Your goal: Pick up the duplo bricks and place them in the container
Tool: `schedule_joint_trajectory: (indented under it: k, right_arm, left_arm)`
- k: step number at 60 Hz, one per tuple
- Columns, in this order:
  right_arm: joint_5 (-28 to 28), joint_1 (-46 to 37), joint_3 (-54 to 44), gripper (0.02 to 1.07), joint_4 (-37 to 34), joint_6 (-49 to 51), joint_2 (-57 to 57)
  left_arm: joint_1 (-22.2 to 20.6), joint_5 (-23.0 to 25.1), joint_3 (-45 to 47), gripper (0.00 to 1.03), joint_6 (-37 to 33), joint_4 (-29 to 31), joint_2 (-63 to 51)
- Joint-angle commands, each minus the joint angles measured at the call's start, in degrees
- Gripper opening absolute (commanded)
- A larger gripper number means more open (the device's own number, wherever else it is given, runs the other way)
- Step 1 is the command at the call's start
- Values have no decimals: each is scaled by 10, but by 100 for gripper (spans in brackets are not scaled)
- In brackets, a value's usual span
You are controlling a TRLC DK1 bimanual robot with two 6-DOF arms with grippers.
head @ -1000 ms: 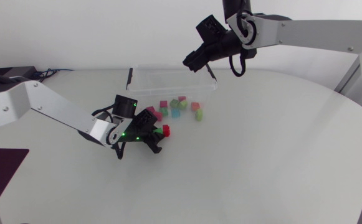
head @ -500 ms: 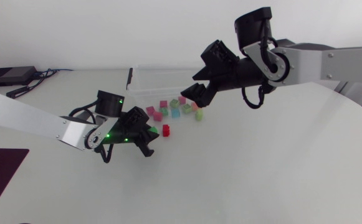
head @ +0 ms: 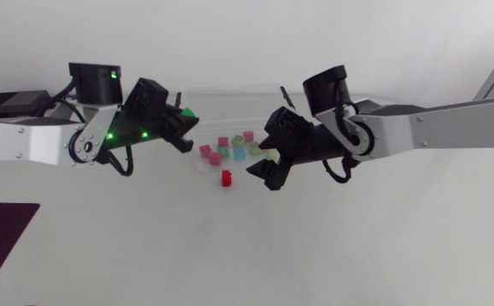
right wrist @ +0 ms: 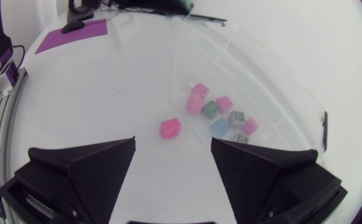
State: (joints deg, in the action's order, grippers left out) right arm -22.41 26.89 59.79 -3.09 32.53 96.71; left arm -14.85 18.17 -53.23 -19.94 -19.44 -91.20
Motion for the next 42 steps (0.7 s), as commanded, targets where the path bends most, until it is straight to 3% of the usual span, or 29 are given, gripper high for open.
schedule_joint_trajectory:
  k: [1, 16, 33, 38, 40, 42]
  right_arm:
    - [7, 5, 4, 88, 3, 18, 40]
    - [15, 17, 31, 88, -6, 46, 89]
    - [25, 25, 89, 88, -39, 84, 146]
    - [32, 26, 102, 88, -47, 101, 160]
    - [33, 27, 109, 88, -54, 108, 166]
    - [33, 27, 118, 88, -62, 112, 171]
  left_arm:
    - [11, 3, -49, 20, 39, -18, -27]
    - [13, -42, -128, 20, 86, -55, -99]
    - [6, -88, -217, 21, 90, -69, -188]
    - [5, -93, -234, 35, 96, -69, -204]
    - [3, -100, -241, 50, 95, -68, -211]
    - [2, -104, -244, 59, 95, -68, -214]
